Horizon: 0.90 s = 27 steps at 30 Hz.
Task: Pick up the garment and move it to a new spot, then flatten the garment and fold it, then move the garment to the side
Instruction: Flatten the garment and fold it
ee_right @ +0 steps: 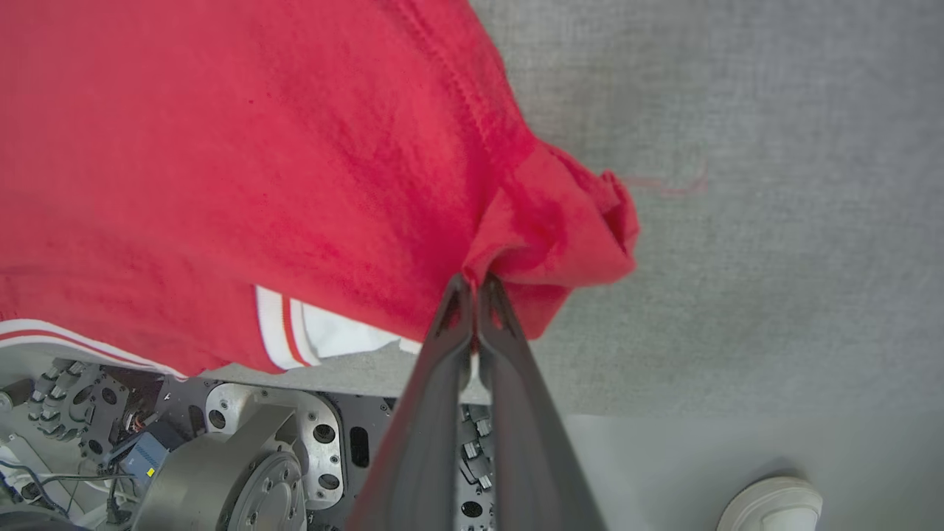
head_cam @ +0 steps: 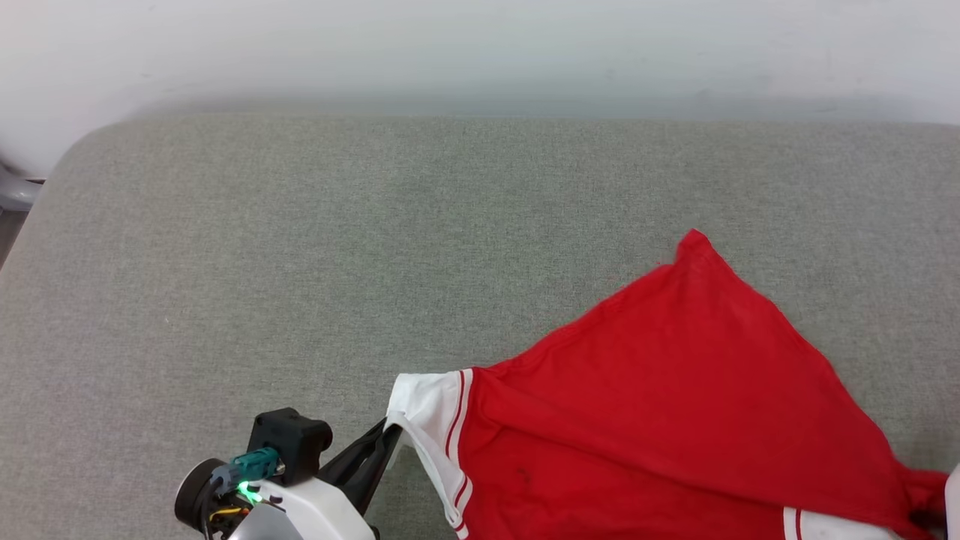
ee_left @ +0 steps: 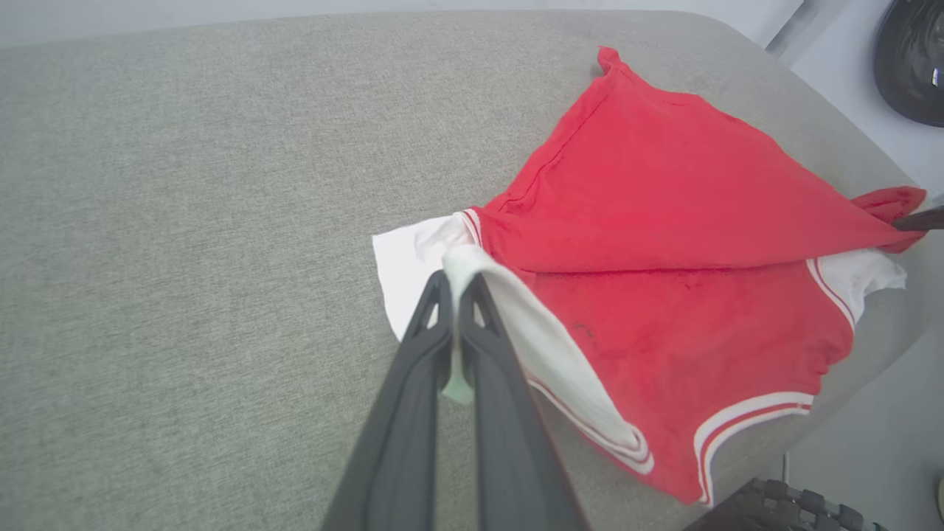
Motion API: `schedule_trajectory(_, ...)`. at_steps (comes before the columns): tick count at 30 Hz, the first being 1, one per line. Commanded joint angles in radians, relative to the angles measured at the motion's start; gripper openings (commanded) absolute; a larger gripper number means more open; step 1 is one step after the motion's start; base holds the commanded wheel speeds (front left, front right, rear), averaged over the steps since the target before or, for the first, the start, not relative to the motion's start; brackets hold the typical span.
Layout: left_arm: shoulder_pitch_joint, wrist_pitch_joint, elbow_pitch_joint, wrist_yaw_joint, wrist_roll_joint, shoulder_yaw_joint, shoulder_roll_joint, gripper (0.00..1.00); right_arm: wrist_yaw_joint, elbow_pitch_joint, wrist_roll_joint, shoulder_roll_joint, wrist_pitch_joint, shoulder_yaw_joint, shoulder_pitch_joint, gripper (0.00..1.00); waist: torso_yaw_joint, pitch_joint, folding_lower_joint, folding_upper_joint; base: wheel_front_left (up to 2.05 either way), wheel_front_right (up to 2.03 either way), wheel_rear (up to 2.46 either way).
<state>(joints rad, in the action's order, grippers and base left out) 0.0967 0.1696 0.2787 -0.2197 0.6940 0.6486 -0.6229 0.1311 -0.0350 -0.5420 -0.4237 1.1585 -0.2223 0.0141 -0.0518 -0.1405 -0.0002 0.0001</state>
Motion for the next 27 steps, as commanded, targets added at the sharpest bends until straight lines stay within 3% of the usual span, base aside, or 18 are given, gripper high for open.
schedule_trajectory(1, -0.006, -0.008, -0.003, 0.004, -0.002, 0.003, 0.003, 0.0, -0.001, -0.004, 0.007, 0.011, -0.007, -0.008, 0.029, 0.0, 0.0, 0.001, 0.0002, -0.0001, 0.0, 0.0, 0.0)
schedule_trajectory(8, 0.007, -0.01, -0.004, 0.011, -0.003, 0.008, 0.005, 0.0, -0.001, 0.019, 0.0, 0.018, -0.024, -0.006, 0.065, 0.0, -0.008, 0.0, 0.0002, -0.0001, 0.0, 0.0, 0.0)
schedule_trajectory(9, 0.008, -0.01, -0.003, 0.012, -0.002, 0.009, 0.003, 0.0, -0.001, 0.015, -0.004, 0.014, -0.033, -0.005, 0.057, 0.41, -0.009, 0.0, 0.0002, -0.0001, 0.0, 0.0, 0.0)
schedule_trajectory(10, 0.009, -0.009, -0.001, 0.012, -0.001, 0.009, 0.002, 0.0, -0.001, 0.012, -0.007, 0.009, -0.04, -0.005, 0.047, 1.0, -0.01, 0.0, 0.0002, -0.0001, 0.0, 0.0, 0.0)
schedule_trajectory(19, 0.032, -0.003, 0.028, 0.013, -0.015, 0.014, 0.002, 0.0, -0.001, -0.097, -0.079, -0.057, -0.042, 0.02, -0.081, 1.0, -0.036, -0.034, 0.0002, -0.0001, 0.0, 0.0, 0.0)
schedule_trajectory(27, 0.074, -0.004, 0.057, 0.027, -0.036, 0.028, 0.018, 0.0, -0.001, -0.144, -0.067, -0.059, 0.025, 0.11, -0.313, 1.0, -0.106, -0.136, 0.0002, -0.0001, 0.0, 0.0, 0.0)
